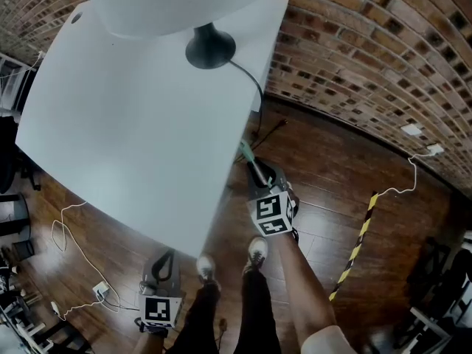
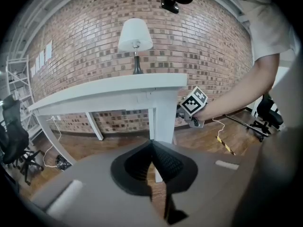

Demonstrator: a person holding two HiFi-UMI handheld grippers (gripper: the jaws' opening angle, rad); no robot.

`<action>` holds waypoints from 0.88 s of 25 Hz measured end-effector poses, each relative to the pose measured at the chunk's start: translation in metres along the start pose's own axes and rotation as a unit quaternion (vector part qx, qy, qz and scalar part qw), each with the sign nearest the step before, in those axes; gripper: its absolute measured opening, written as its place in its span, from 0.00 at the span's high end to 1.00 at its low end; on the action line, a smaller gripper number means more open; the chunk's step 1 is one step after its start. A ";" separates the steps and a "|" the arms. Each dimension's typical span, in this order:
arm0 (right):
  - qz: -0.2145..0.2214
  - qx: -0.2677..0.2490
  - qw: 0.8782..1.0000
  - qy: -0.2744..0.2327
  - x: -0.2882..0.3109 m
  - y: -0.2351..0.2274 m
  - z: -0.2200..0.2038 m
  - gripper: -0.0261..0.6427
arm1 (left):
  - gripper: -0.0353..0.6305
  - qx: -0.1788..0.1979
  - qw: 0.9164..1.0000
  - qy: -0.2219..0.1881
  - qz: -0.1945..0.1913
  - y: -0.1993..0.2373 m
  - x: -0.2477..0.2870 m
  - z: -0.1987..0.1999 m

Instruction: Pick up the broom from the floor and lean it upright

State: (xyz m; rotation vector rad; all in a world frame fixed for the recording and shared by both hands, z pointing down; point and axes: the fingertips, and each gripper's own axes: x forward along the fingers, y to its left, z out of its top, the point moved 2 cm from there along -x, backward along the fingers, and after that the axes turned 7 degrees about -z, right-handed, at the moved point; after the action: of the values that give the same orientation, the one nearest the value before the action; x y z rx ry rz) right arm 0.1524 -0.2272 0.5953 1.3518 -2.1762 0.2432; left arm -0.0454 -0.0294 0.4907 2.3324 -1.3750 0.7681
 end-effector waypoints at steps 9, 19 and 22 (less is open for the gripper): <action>-0.023 -0.044 0.999 -0.015 0.017 -0.008 0.004 0.79 | 0.95 -0.016 1.000 0.012 -0.003 0.000 0.011 -0.006; -0.035 -0.049 0.998 -0.023 0.020 -0.009 0.003 0.75 | 0.95 -0.006 1.000 0.020 -0.005 0.008 0.015 -0.016; -0.043 -0.046 0.998 -0.020 0.021 -0.012 0.001 0.75 | 0.95 -0.012 1.000 0.021 -0.004 0.010 0.014 -0.017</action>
State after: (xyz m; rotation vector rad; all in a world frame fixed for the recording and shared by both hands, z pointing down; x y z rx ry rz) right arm 0.1555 -0.2493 0.6037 1.4042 -2.1278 0.0825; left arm -0.0537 -0.0351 0.5129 2.2896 -1.3488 0.7889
